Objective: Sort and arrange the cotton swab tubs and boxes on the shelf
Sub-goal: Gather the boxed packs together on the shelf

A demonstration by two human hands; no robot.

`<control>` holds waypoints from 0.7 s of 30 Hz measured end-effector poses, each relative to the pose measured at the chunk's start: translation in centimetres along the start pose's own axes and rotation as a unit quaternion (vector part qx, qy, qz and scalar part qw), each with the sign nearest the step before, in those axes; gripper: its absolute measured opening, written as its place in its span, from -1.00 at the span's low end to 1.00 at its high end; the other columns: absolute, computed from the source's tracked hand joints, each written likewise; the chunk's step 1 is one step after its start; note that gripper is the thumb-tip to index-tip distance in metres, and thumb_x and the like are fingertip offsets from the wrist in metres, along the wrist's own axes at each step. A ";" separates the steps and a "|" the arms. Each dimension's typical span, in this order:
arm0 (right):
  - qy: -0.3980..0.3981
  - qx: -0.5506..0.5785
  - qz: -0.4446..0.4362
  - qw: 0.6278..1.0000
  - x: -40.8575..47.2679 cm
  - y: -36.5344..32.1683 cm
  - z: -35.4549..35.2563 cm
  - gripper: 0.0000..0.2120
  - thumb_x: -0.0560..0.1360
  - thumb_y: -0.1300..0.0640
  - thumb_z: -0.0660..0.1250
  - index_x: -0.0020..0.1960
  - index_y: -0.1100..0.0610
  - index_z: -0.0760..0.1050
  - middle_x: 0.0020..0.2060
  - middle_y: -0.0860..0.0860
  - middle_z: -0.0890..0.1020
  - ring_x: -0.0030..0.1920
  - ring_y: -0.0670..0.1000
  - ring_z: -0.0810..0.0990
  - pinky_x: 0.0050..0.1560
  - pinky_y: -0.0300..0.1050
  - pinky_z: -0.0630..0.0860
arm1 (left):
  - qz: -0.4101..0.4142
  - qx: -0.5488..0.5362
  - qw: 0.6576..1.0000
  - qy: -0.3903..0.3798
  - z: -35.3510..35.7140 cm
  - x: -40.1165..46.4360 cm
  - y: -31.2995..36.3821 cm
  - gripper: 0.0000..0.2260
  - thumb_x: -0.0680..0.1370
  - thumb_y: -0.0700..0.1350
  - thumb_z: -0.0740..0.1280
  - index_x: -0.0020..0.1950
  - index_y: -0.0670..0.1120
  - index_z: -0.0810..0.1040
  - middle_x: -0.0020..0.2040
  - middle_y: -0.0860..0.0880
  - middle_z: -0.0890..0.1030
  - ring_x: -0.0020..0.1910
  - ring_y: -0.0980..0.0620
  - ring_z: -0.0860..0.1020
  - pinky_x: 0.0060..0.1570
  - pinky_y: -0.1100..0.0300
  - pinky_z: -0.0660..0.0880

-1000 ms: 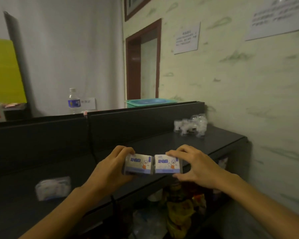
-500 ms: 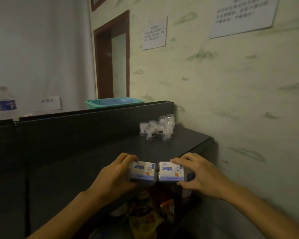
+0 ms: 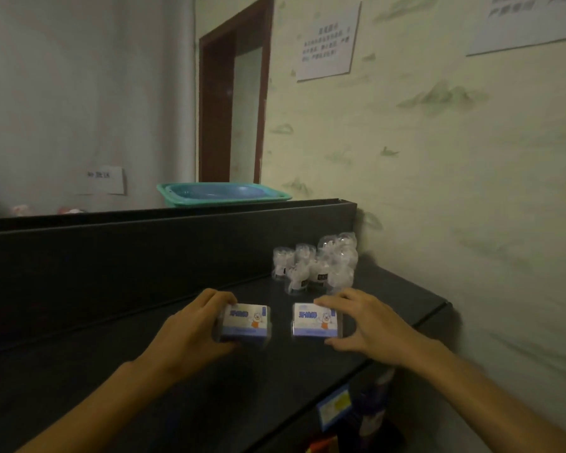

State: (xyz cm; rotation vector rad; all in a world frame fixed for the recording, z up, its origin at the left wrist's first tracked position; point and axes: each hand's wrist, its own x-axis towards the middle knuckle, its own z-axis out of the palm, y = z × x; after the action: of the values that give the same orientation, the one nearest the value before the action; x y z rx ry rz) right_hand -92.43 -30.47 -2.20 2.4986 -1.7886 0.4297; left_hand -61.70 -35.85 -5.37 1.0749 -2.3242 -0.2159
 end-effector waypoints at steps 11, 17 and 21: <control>-0.073 -0.002 -0.123 0.990 15.5 0.4 4.2 -0.37 0.44 -0.14 0.37 0.44 -0.14 0.22 0.23 -0.06 0.38 0.19 -0.07 0.38 0.19 -0.11 0.41 | -0.129 0.040 0.990 0.028 -0.4 1.3 -6.2 -0.40 0.38 0.15 0.45 0.33 0.16 0.26 0.25 0.25 0.29 0.17 0.18 0.43 0.09 0.28 0.49; -0.139 -0.007 -0.178 0.974 21.5 1.4 5.0 -0.40 0.45 -0.12 0.38 0.43 -0.11 0.25 0.21 -0.03 0.40 0.21 -0.02 0.37 0.21 -0.05 0.39 | -0.205 0.059 0.976 0.042 0.9 1.8 -5.0 -0.42 0.39 0.15 0.43 0.33 0.18 0.25 0.24 0.27 0.27 0.16 0.23 0.38 -0.02 0.43 0.39; -0.186 0.008 -0.197 0.963 24.0 2.5 5.6 -0.53 0.44 -0.05 0.40 0.30 -0.10 0.34 0.16 -0.05 0.46 0.15 -0.04 0.43 0.15 -0.04 0.43 | -0.248 0.061 0.965 0.053 2.3 2.2 -3.8 -0.43 0.40 0.13 0.44 0.31 0.19 0.24 0.19 0.31 0.23 0.14 0.27 0.34 -0.03 0.46 0.36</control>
State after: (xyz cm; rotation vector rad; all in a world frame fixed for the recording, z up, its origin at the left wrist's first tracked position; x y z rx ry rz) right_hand -86.48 -54.46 -1.98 3.0042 -1.3081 -0.0495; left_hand -61.65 -40.25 -7.71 1.6784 -1.9593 -0.1988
